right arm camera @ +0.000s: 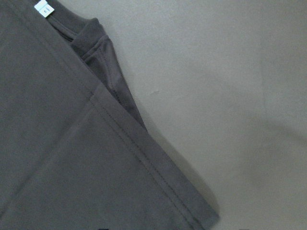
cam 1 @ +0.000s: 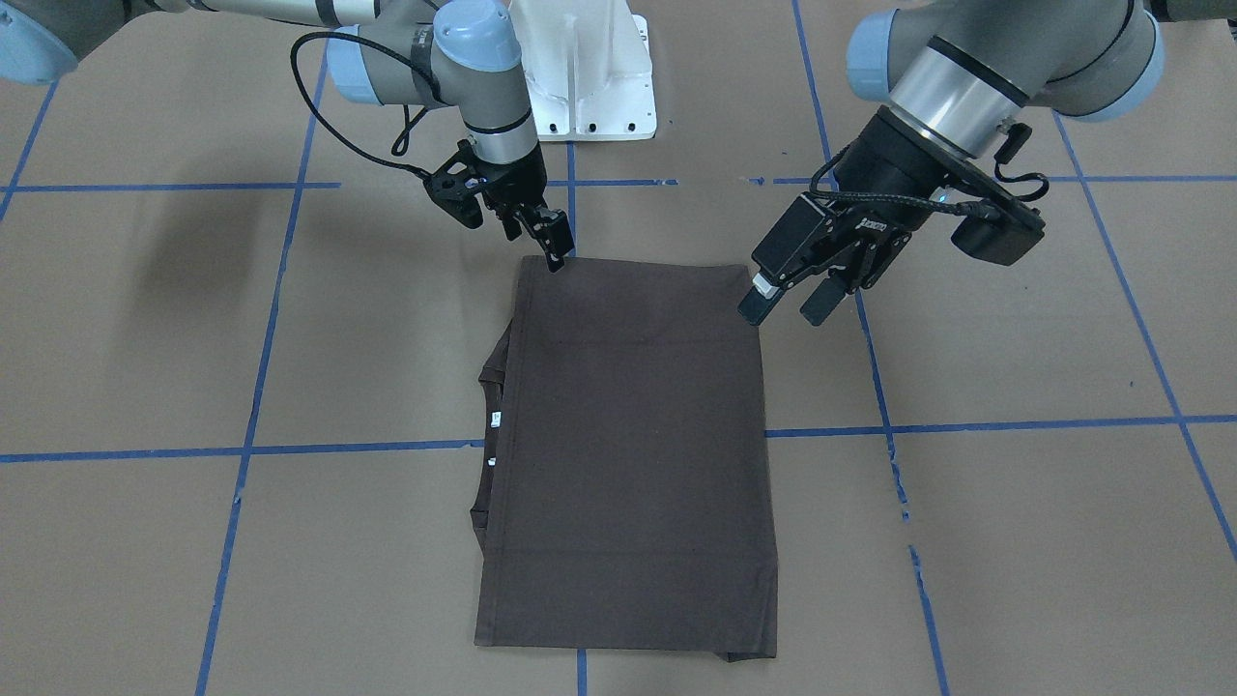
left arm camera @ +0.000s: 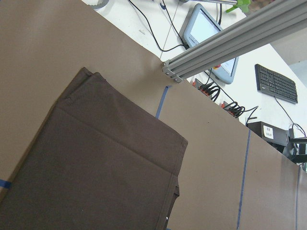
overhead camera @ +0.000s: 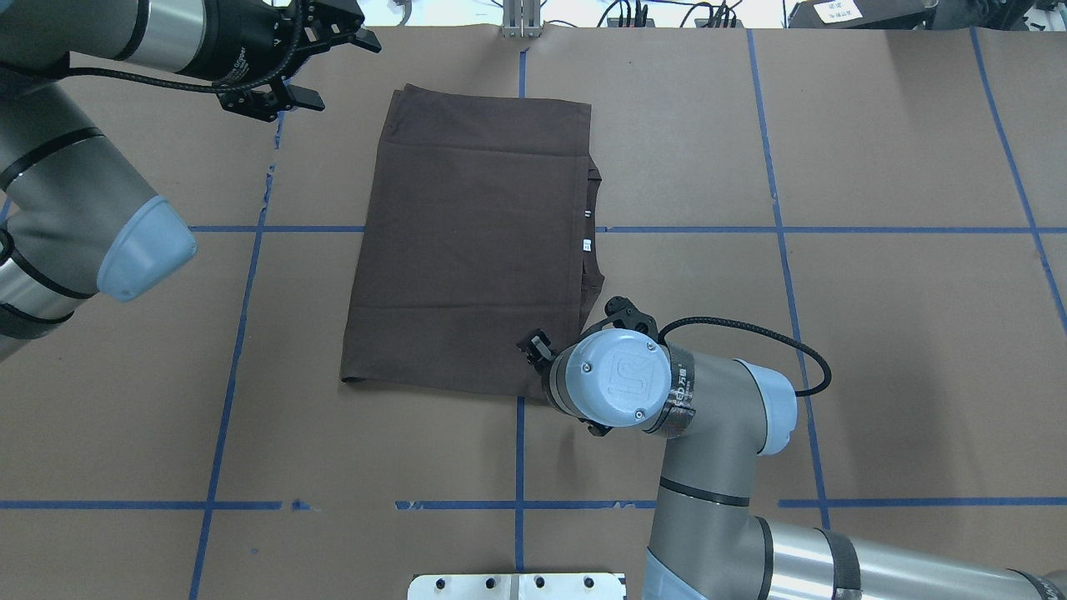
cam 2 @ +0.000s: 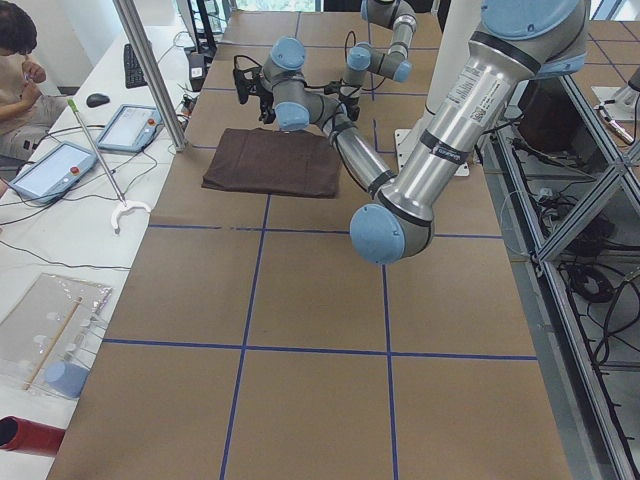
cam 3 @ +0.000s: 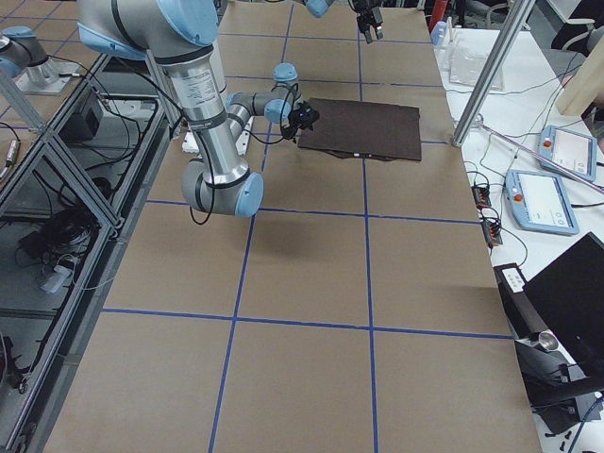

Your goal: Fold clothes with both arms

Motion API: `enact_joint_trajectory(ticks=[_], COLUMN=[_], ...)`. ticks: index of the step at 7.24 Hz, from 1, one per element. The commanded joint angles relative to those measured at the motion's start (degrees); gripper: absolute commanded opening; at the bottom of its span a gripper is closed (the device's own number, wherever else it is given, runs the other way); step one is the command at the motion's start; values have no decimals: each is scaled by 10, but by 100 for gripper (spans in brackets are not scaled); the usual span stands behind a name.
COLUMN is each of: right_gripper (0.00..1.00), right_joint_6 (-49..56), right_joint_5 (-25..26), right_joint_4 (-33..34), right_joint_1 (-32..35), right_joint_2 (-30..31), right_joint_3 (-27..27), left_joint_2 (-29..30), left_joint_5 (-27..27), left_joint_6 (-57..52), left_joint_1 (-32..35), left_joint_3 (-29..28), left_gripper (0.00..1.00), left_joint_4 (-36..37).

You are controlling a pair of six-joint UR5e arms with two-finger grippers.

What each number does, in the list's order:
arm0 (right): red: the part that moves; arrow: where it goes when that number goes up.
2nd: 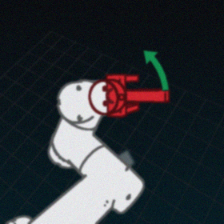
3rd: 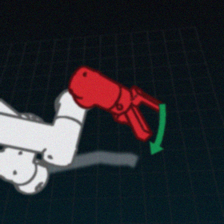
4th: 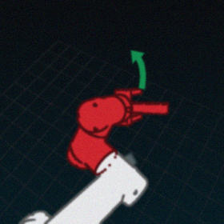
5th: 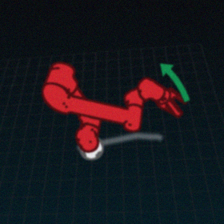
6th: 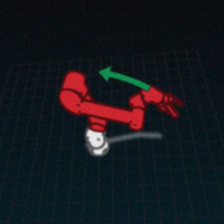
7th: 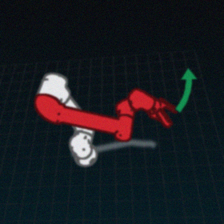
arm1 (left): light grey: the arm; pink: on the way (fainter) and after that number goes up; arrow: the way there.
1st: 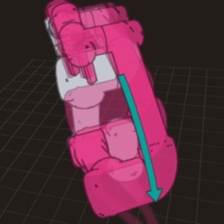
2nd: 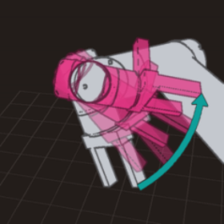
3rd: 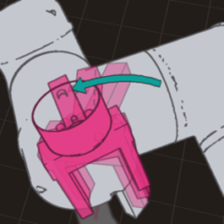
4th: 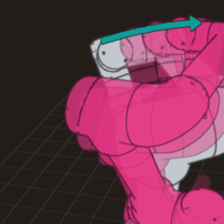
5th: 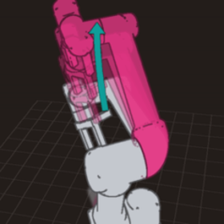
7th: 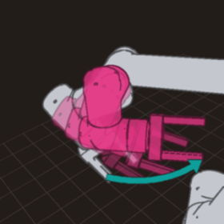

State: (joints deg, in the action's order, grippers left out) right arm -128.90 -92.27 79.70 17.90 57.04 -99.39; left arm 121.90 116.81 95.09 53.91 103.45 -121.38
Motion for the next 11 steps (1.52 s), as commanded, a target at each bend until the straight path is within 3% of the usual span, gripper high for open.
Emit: enact_joint_trajectory(ticks=[1, 3, 5, 8, 11], right_gripper=[92, 92, 92, 92, 79], right_joint_6=[-23, -19, -6, -2, -2], right_joint_5=[28, 32, 31, 24, 16], right_joint_4=[-19, -23, -34, -32, -29], right_joint_1=[-1, 10, 11, 7, -1], right_joint_2=[-12, -16, -41, -39, -33], right_joint_3=[18, 27, 70, 72, 73], left_joint_2=[-3, -10, -9, -9, -10], left_joint_5=[0, 0, 0, 1, 0], left_joint_6=[3, 3, 4, 4, 4], left_joint_1=[0, 0, 0, 0, 0], left_joint_3=[3, 8, 11, 14, 14], left_gripper=[98, 98, 98, 98, 98], left_joint_4=[0, 0, 0, 0, 1])
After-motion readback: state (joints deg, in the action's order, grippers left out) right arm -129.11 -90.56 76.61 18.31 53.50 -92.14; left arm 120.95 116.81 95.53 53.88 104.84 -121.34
